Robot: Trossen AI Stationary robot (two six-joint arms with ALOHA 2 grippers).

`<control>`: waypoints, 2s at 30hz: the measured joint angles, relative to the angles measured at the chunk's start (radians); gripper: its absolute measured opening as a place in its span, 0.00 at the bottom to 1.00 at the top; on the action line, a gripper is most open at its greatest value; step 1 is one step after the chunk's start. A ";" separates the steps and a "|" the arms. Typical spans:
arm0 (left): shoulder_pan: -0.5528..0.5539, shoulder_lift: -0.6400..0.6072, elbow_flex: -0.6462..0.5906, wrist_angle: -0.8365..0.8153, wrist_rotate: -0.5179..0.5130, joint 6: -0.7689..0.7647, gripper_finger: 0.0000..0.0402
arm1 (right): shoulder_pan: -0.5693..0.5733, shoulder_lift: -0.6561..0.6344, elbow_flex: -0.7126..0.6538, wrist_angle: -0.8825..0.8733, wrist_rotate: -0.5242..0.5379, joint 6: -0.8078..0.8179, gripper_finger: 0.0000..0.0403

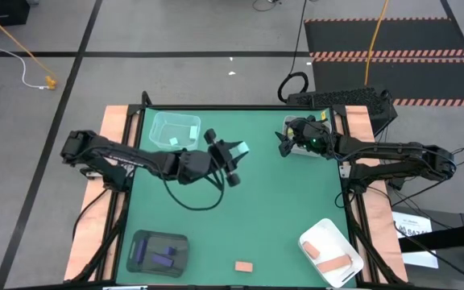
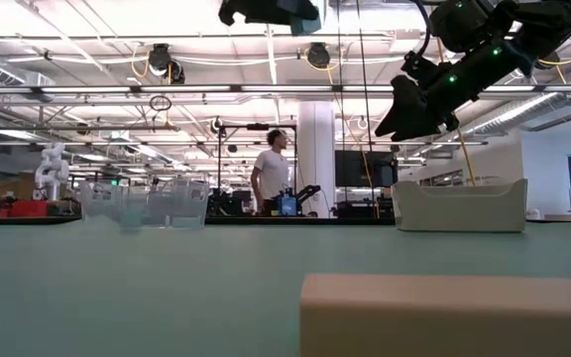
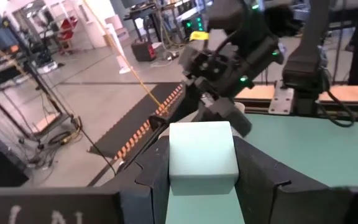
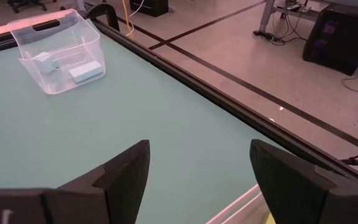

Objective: Sort & place blocks by color
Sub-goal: Put the light blue block into the transparent bin

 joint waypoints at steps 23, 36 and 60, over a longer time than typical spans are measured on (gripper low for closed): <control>0.217 0.001 0.001 -0.444 -0.010 -0.577 0.33 | 0.000 0.000 0.000 0.000 0.000 0.000 0.67; 0.548 -0.110 -0.061 -0.708 0.312 -0.654 0.33 | 0.000 0.000 0.000 0.000 0.000 0.000 0.67; 0.916 -0.327 -0.673 -0.325 0.579 -0.651 0.33 | 0.001 0.000 0.000 0.000 0.000 0.000 0.67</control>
